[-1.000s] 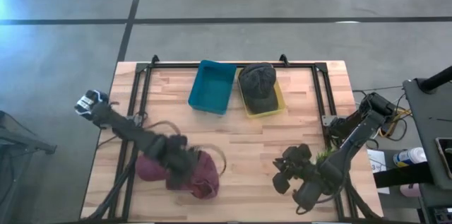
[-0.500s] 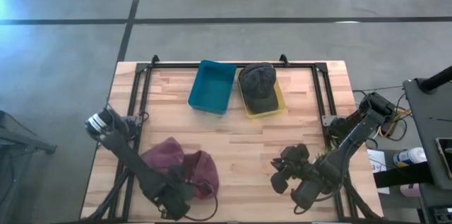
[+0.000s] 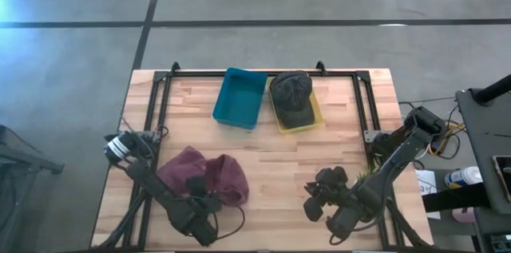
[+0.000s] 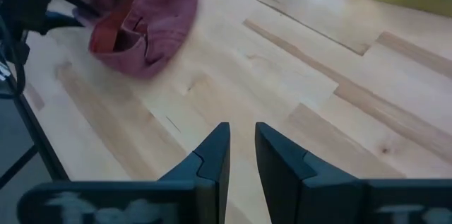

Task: Pick & Place hat
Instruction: Put the right pink cap into the blue bin

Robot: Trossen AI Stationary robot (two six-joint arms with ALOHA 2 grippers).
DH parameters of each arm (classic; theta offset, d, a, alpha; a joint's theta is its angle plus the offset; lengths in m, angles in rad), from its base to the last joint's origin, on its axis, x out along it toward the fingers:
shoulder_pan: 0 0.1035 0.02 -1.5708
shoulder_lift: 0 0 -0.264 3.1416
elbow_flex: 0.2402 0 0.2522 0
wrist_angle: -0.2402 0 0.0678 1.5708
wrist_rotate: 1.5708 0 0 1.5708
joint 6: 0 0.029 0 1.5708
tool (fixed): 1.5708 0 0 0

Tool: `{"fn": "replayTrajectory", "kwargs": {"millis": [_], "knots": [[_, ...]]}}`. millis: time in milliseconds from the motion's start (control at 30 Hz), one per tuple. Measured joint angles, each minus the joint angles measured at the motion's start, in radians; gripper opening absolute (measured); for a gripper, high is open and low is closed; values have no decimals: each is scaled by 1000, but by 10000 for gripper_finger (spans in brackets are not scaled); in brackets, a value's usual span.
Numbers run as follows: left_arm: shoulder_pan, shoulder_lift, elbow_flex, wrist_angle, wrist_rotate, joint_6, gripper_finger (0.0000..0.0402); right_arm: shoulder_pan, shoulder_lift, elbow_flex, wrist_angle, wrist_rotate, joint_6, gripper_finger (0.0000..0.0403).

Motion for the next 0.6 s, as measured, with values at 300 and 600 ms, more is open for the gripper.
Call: {"fn": "replayTrajectory", "kwargs": {"millis": [300, 600], "knots": [[6, -5, 92, -12, -92, 22, 10, 9, 9, 0, 42, -2, 0, 66], [51, -160, 206, 108, -162, 25, 5, 12, 6, 30, 42, 2, -57, 66]]}}
